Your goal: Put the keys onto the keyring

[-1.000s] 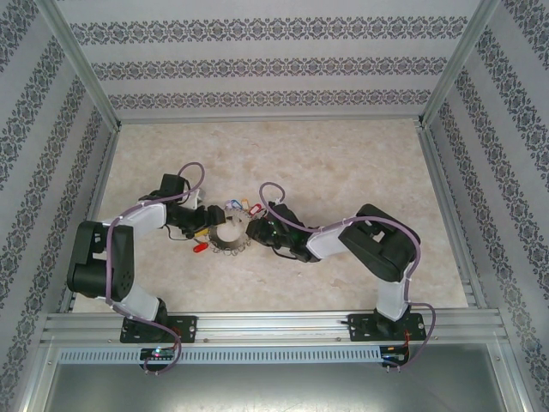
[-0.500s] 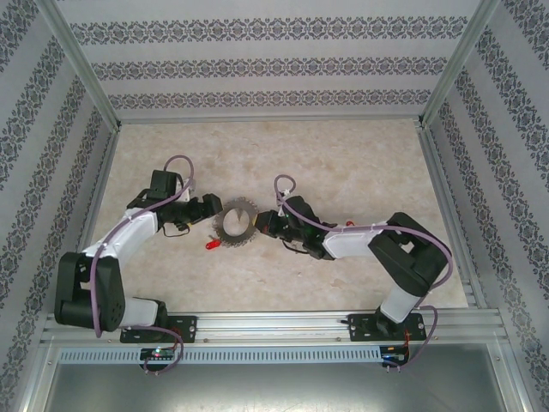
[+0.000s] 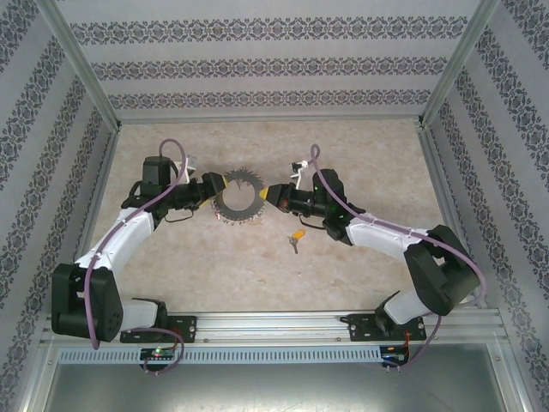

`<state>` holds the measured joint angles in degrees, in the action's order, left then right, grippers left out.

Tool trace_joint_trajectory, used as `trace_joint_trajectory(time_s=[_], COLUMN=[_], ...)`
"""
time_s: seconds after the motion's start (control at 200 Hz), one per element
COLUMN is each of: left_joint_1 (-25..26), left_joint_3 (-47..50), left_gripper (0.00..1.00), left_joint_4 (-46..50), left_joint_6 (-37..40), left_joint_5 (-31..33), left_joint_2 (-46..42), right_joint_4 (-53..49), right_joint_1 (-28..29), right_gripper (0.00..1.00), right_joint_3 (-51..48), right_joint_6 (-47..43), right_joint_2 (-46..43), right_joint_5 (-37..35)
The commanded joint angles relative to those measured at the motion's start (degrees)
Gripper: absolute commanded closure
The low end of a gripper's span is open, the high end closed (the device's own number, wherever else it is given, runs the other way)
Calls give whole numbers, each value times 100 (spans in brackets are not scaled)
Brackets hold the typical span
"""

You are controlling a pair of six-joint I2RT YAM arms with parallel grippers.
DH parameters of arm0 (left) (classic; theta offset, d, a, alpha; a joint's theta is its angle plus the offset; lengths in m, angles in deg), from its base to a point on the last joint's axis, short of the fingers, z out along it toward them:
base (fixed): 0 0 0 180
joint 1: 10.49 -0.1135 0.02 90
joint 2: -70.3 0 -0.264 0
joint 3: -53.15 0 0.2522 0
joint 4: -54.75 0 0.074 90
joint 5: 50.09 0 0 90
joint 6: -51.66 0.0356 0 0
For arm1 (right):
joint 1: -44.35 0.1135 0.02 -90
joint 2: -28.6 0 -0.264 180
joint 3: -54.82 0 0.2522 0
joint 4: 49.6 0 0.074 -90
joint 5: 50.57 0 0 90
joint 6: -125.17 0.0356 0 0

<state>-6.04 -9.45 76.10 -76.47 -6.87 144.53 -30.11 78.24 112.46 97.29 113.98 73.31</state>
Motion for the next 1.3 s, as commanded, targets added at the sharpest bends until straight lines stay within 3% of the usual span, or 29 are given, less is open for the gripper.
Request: trace_joint_trajectory(time_s=[0.0, 0.065, 0.23, 0.355, 0.495, 0.54, 0.61, 0.679, 0.784, 0.909, 1.019, 1.129, 1.299], left_joint_1=[36, 39, 43, 44, 45, 45, 42, 43, 47, 47, 47, 47, 47], left_joint_3=[-130, -127, -241, -250, -270, -293, -364, -476, -722, -1065, -1419, -1561, -1507], left_gripper=[32, 44, 65, 72, 73, 66, 38, 25, 25, 31, 20, 19, 19], left_joint_4=[-857, -1062, -1117, -1357, -1432, -1438, -1346, -1129, -384, 850, 1836, 2197, 2082], left_joint_6=[-579, -736, -782, -891, -846, -831, -766, -659, -199, 526, 1063, 1200, 1215], left_joint_5=[-574, -618, -633, -754, -798, -827, -899, -879, -734, -117, 568, 1135, 1456], left_joint_2=[-128, -191, -314, -357, -438, -454, -454, -425, -341, -187, -4, -41, -482], right_joint_4=[381, 401, 409, 388, 348, 343, 312, 303, 290, 295, 242, 111, -733], right_joint_1=[-130, -175, -224, -269, -317, -350, -412, -477, -564, -629, -638, -647, -673], right_gripper=[97, 97, 97, 96, 96, 96, 96, 96, 97, 98, 99, 100, 100], right_joint_3=[227, 251, 336, 401, 459, 472, 522, 596, 724, 858, 1002, 1060, 1018], right_joint_6=[74, 83, 88, 81, 127, 167, 198, 224, 229, 254, 229, 137, -256], right_joint_2=[-221, -248, -366, -398, -391, -384, -378, -373, -344, -324, -316, -321, -391], right_joint_5=[505, 581, 715, 783, 777, 777, 773, 828, 906, 1045, 1137, 1138, 711])
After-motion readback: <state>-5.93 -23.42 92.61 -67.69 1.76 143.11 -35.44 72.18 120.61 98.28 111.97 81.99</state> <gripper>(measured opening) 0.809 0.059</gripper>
